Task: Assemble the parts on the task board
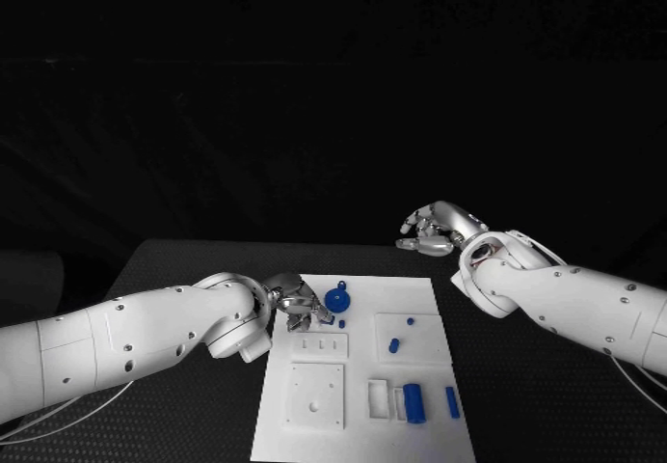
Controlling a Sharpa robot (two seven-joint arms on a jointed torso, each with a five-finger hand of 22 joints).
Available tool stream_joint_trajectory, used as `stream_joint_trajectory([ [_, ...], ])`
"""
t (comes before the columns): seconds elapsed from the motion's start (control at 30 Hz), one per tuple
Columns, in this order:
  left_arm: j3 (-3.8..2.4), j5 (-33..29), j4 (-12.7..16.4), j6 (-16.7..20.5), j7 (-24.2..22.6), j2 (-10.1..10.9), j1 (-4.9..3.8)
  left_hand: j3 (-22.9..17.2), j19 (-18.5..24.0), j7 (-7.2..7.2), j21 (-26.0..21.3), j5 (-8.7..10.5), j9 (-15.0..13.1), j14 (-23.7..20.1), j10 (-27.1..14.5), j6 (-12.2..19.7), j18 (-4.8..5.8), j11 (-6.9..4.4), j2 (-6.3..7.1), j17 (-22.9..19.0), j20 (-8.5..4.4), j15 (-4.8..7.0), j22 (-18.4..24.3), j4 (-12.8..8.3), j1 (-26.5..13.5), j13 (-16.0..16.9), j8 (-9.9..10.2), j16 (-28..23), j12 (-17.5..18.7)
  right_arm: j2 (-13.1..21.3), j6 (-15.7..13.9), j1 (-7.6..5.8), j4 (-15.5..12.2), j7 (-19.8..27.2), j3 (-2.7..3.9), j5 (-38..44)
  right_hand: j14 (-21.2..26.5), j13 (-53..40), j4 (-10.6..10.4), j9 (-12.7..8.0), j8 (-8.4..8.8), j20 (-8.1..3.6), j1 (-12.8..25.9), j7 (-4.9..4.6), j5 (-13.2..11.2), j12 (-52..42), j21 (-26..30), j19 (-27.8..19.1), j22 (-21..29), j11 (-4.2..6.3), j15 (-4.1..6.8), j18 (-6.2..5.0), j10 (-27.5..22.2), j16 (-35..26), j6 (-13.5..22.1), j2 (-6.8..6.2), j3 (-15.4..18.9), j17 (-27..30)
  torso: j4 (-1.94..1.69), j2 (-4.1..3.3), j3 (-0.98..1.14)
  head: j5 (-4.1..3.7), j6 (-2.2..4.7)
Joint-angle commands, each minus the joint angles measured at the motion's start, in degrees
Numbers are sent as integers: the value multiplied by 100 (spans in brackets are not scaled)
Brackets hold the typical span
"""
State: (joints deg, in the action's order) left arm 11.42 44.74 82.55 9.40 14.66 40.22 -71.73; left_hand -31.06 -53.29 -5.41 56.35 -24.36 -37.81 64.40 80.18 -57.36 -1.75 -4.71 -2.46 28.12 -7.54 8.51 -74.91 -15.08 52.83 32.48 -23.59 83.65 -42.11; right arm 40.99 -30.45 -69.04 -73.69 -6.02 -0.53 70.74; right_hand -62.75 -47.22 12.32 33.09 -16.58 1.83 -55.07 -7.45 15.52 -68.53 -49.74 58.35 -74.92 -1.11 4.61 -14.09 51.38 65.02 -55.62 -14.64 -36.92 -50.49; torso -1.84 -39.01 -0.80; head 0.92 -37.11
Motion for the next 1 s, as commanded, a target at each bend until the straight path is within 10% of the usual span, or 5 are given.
stream_joint_trajectory([
  [0.03,77,1061,136,708,537,-2,-8,-133,-86,425,41,-187,-114,335,90,-589,-15,-33,84,8,-731,259,-95,-141,23,-4,-328,36,-21,-78,-125,-73,247,436,15,-485,67,61,14,-9,25,31,-27,8,88,53,51,-72,-70,-14,-8,-90,-37,-51,40,18,52,41,-5,8,16,17,-24],
  [0.2,242,1278,284,909,809,-17,-12,-134,-128,446,67,-377,-138,396,148,-664,-22,-54,109,19,-748,277,-101,-154,0,17,-335,52,-63,-207,-64,-123,523,512,24,-579,204,251,53,-35,58,147,-28,-30,153,218,251,-284,-18,-61,-77,-90,-120,-241,89,64,92,207,-8,35,43,62,-82],
  [0.53,243,1264,147,1093,941,-215,10,-126,-150,481,135,-670,-177,450,185,-791,-31,-82,136,71,-771,302,-120,-167,-60,116,-350,127,-220,-352,-55,-152,666,645,41,-759,401,725,87,-170,192,376,-39,-157,263,611,735,-613,192,-198,-273,-89,-307,-795,321,109,76,626,-9,42,77,118,-170],
  [1.0,242,1181,-114,1086,998,-444,171,-119,-156,521,221,-748,-213,484,189,-920,-41,-116,107,141,-788,333,-125,-169,-159,242,-374,241,-415,-433,194,-163,747,835,42,-1340,856,2929,135,-443,142,890,-11,-264,281,2961,2173,-1638,918,-611,-917,3,-260,-2962,455,206,-10,1813,-14,41,62,113,-248],
])
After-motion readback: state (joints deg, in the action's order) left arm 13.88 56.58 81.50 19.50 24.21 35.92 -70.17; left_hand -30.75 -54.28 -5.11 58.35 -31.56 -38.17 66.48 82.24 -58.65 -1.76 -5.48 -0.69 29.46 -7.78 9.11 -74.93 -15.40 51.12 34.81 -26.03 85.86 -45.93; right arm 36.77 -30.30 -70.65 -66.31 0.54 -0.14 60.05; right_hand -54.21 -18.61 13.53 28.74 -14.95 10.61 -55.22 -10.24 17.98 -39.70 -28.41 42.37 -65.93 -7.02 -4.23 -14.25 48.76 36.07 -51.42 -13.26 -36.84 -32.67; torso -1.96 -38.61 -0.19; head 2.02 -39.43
